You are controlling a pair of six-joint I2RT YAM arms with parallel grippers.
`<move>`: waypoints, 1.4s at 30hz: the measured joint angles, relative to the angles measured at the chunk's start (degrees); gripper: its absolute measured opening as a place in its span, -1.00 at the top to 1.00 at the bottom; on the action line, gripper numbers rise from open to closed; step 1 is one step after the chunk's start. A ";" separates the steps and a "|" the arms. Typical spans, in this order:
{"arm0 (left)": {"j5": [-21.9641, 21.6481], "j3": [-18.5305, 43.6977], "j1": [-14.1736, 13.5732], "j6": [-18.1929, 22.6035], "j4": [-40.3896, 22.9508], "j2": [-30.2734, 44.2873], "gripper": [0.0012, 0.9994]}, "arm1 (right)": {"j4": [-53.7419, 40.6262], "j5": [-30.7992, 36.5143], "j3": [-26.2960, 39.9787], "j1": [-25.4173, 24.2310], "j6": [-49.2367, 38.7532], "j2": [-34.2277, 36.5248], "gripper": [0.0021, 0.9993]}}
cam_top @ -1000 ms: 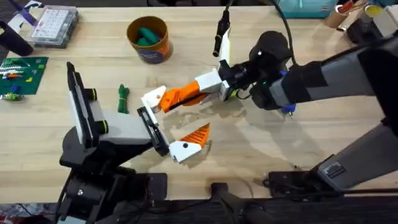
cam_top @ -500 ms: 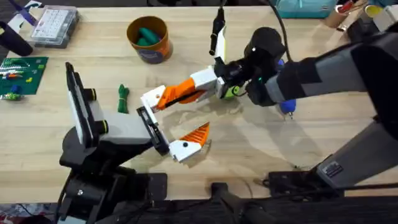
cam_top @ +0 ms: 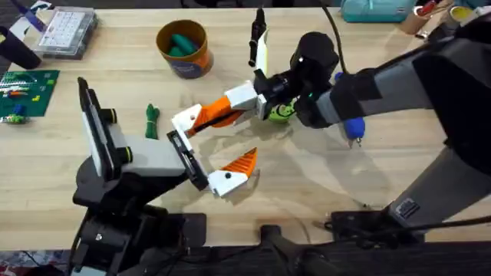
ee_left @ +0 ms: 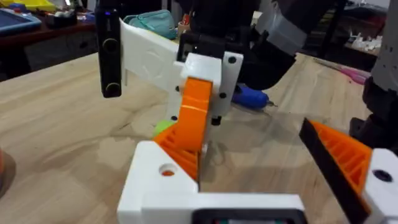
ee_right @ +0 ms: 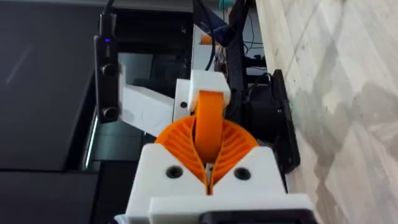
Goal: Pick up the gripper from the table and insert it into the empty holder that is missing its gripper. Then pick up a screw, insert it into the mounting hole, and use the screwdriver to tighten it. Finally, clean up the table by picking up the vegetable and placing it into the bucket.
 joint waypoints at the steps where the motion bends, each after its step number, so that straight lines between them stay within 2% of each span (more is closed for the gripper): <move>1: -0.03 0.00 0.00 0.00 0.00 0.00 -0.98 | 0.00 0.01 0.02 0.00 0.00 0.00 0.98; 13: -0.05 0.00 0.00 0.00 0.00 0.00 -0.98 | -0.02 0.03 0.02 0.03 -0.02 0.00 0.98; 14: -0.09 0.00 0.00 0.02 0.00 0.00 -0.98 | -0.04 0.03 0.02 0.03 0.07 -0.01 0.93; 16: 0.00 0.00 -0.02 0.03 0.00 0.00 -0.98 | -0.32 0.11 0.02 0.10 0.23 -0.02 0.62; 17: 0.49 0.00 -0.04 0.03 -0.02 0.00 -0.98 | -0.37 0.27 0.02 0.32 0.18 0.04 0.40; 21: 1.35 0.00 -0.28 0.03 -0.10 0.00 -0.98 | -0.39 0.47 0.04 1.37 0.17 0.22 -0.77; 22: 1.52 0.00 -0.28 0.03 -0.12 0.00 -0.98 | -0.37 0.48 0.04 1.49 0.07 0.24 -0.92; 23: 1.68 0.00 -0.28 0.03 -0.13 0.00 -0.98 | -0.37 0.52 0.04 1.53 0.01 0.24 -0.97; 37: 1.92 0.00 -0.28 0.03 -0.15 0.00 -0.98 | -0.71 0.40 0.04 -0.27 -0.38 0.06 -0.99; 39: 1.92 0.00 -0.28 0.03 -0.15 0.00 -0.98 | -2.52 -0.04 0.04 -1.84 -1.25 -0.82 -0.99; 42: 1.93 0.00 -0.28 0.03 -0.15 0.00 -0.98 | -11.21 -0.74 0.08 -5.40 -4.75 -4.67 -0.99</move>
